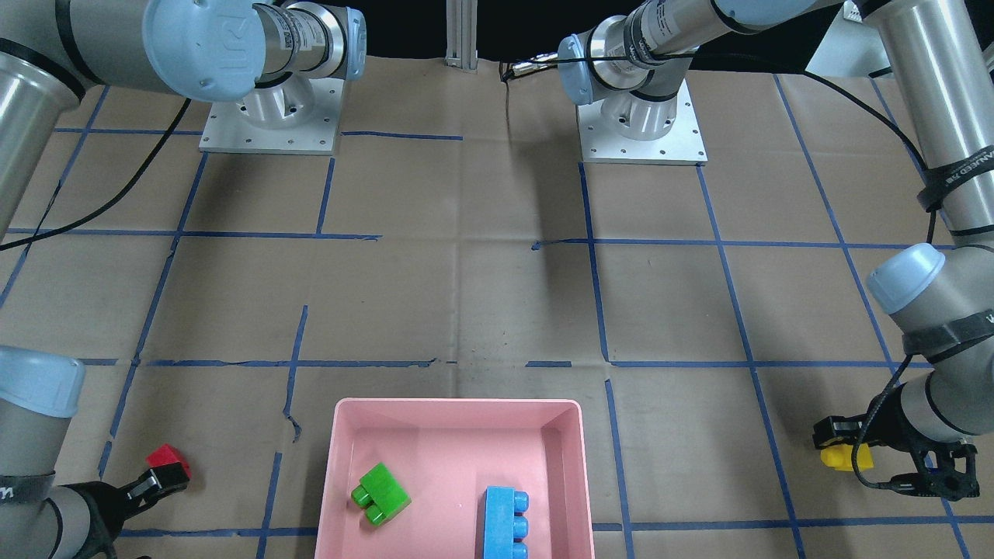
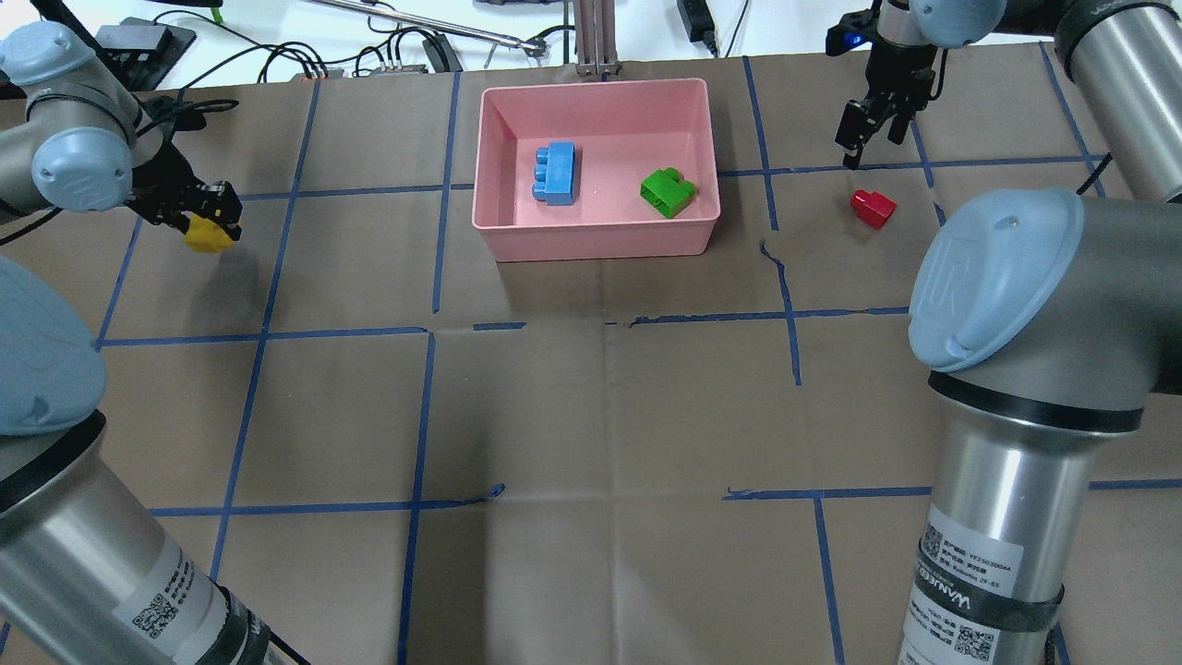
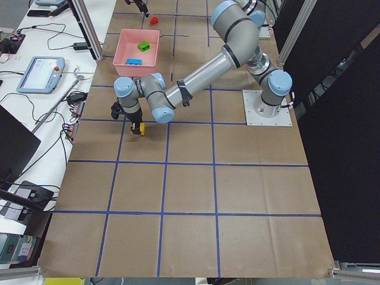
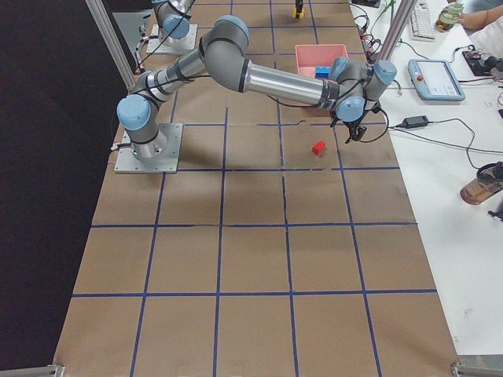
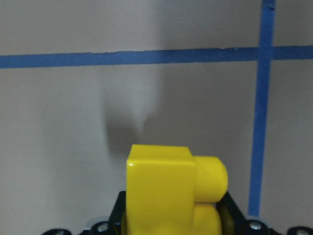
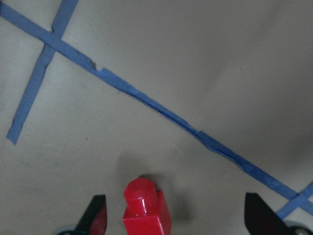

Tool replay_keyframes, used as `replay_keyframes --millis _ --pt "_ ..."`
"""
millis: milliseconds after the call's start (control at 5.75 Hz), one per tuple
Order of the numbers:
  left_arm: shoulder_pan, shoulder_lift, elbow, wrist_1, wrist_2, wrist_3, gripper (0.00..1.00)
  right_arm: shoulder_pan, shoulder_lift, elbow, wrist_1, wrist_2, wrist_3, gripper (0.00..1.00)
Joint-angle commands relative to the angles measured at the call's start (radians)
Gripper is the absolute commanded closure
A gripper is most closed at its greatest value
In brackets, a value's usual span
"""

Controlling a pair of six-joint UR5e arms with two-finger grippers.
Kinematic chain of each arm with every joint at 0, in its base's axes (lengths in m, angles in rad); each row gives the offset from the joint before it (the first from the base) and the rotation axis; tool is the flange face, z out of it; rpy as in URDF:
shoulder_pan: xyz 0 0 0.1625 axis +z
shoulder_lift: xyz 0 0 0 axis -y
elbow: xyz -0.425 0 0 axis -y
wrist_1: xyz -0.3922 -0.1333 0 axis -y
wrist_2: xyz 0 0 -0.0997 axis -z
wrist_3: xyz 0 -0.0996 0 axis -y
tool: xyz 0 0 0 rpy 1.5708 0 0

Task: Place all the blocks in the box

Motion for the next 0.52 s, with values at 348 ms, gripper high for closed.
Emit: replay_keyframes --millis 348 --pt "-0.337 0.126 0.048 -0.081 -0.004 -0.273 1.00 0.000 -0.064 0.188 -0.133 0.000 0.012 0.19"
